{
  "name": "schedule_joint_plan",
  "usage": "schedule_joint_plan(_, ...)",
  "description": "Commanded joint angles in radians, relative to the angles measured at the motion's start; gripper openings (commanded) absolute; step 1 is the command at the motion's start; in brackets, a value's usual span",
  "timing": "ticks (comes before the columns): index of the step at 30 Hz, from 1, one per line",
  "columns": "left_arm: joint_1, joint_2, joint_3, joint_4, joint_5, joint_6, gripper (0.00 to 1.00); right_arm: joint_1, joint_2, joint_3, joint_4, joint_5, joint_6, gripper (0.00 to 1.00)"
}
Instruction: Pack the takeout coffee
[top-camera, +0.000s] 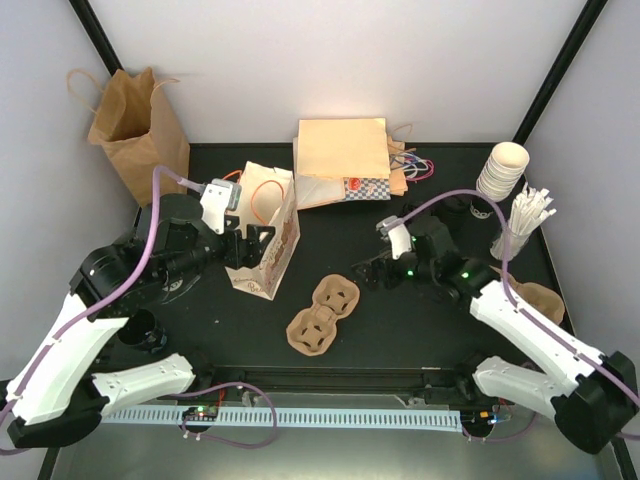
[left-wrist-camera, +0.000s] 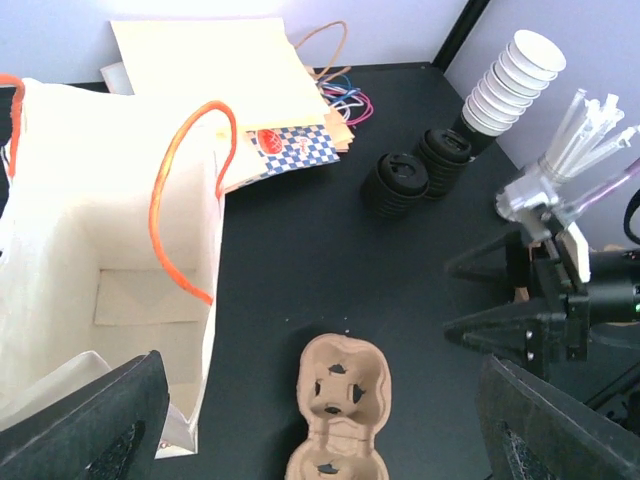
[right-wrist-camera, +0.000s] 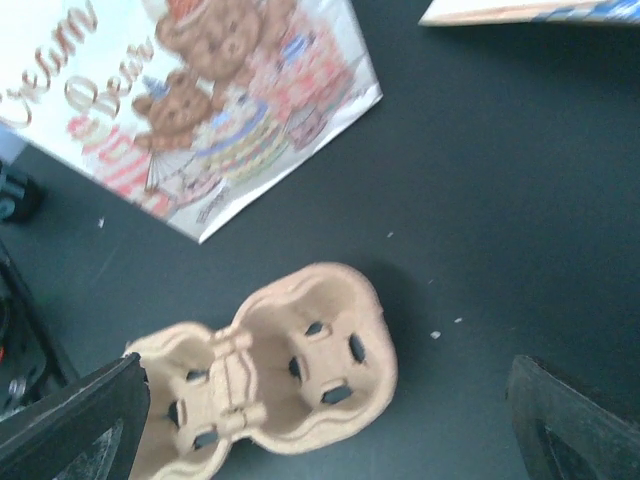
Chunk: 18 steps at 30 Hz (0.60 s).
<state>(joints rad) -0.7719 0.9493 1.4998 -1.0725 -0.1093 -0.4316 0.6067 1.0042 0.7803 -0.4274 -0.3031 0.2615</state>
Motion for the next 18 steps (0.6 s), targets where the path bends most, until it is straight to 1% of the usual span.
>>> schedule_joint_plan(1,0.017,-0.009,0.029,-0.039,-0.028,0.023,0.87,0.077,0.050,0.053,-0.047,-0.003,-0.070,1.00)
schedule_joint_plan(4,0.028,-0.007,0.033,-0.050,-0.034,0.026,0.87,0.143,0.096,0.084,-0.072,0.084,-0.085,1.00)
schedule_joint_plan(7,0.056,0.000,0.042,-0.094,-0.069,0.013,0.87,0.209,0.170,0.126,-0.118,0.159,-0.111,0.97)
schedule_joint_plan(10,0.135,0.007,0.047,-0.148,-0.063,0.018,0.87,0.277,0.254,0.174,-0.177,0.221,-0.130,0.92)
schedule_joint_plan(13,0.208,-0.009,0.039,-0.165,-0.044,0.039,0.87,0.355,0.331,0.208,-0.225,0.293,-0.138,0.91)
schedule_joint_plan(15,0.255,-0.021,0.035,-0.172,-0.033,0.051,0.87,0.404,0.385,0.226,-0.243,0.323,-0.135,0.88)
schedule_joint_plan(18,0.287,-0.035,0.030,-0.172,-0.020,0.064,0.87,0.457,0.441,0.245,-0.249,0.346,-0.110,0.85)
